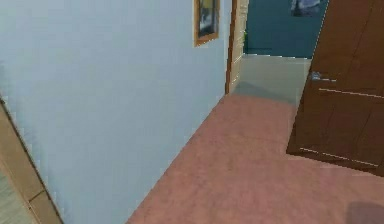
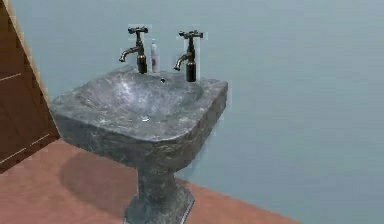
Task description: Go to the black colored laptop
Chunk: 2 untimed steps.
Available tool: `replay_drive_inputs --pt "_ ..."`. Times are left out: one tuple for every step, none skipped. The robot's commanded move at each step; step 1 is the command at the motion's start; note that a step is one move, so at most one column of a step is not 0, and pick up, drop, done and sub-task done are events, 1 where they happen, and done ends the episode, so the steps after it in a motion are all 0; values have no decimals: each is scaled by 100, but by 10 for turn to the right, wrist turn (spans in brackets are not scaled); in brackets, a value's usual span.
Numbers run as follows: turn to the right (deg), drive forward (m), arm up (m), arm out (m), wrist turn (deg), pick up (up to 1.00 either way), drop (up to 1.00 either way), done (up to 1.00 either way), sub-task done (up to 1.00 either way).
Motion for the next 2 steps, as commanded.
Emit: replay_drive_inputs --pt "120 0 0 0 0 0 0 0 0" --pt "0 100 0 0 0 0 0 0 0"
